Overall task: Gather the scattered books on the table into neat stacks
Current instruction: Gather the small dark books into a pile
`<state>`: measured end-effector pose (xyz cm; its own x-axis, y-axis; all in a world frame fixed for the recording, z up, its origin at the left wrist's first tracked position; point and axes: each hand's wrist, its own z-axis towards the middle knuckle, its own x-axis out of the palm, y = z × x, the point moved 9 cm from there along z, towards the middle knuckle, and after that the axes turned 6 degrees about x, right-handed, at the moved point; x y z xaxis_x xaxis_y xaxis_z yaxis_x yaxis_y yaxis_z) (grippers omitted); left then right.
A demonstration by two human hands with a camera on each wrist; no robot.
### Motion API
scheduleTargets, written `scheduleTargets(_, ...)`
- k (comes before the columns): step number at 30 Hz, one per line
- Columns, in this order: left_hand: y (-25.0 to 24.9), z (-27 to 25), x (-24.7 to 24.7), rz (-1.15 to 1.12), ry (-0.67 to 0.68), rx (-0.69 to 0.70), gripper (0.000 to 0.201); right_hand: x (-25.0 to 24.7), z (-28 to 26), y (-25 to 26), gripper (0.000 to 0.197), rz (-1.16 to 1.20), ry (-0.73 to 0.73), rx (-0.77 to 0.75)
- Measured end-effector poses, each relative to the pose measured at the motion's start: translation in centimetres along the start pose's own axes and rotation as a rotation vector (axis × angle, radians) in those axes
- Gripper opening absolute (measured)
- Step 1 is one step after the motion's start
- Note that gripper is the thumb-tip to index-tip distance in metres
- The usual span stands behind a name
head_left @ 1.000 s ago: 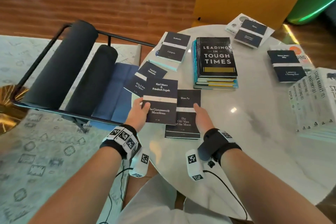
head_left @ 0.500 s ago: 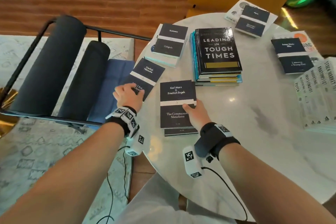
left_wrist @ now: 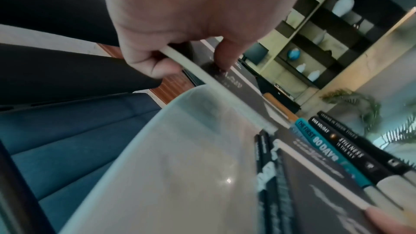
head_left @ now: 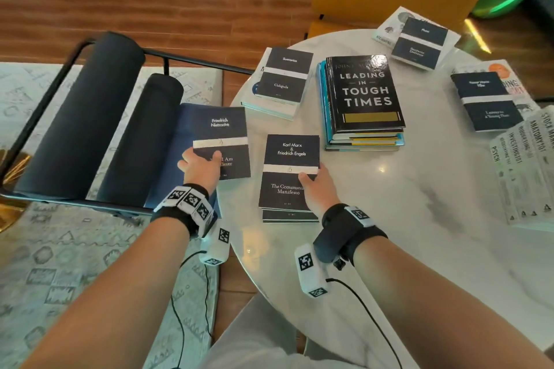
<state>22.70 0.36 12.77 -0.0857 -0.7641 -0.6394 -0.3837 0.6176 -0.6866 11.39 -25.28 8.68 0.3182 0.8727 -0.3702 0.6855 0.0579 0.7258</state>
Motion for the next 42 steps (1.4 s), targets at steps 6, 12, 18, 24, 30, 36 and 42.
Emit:
scheduleTargets(6,-1.4,-3.1,1.7,-0.155,0.113,0.071,0.059,1.2,0.6,2.8,0.051,0.011,0.054,0.056)
scheduleTargets(12,-1.7,-4.5,4.3,0.095,0.135,0.02,0.07,2.6,2.4,4.8,0.057,-0.372,0.065,-0.067)
scheduleTargets(18,-1.0,-2.7,5.2,0.121,0.164,0.023,0.079,2.4,4.4,6.6,0.063,-0.603,0.056,-0.09)
scheduleTargets(24,0.4,-1.6,6.1,-0.068,0.249,0.011,0.075,-0.3,7.9,14.0,0.054,-0.234,-0.238,-0.125)
scheduleTargets(30,1.7,-0.9,6.7,-0.143,0.268,0.008,0.097,0.3,11.9,15.2,0.052,-0.258,-0.201,0.037)
scheduleTargets(36,1.0,-1.1,6.6,-0.162,0.29,0.041,0.097,-0.1,11.7,16.1,0.035,-0.531,-0.209,-0.079)
scheduleTargets(42,0.5,-1.4,6.3,-0.138,0.291,0.055,0.088,0.1,10.8,15.5,0.04,0.094,-0.144,0.041)
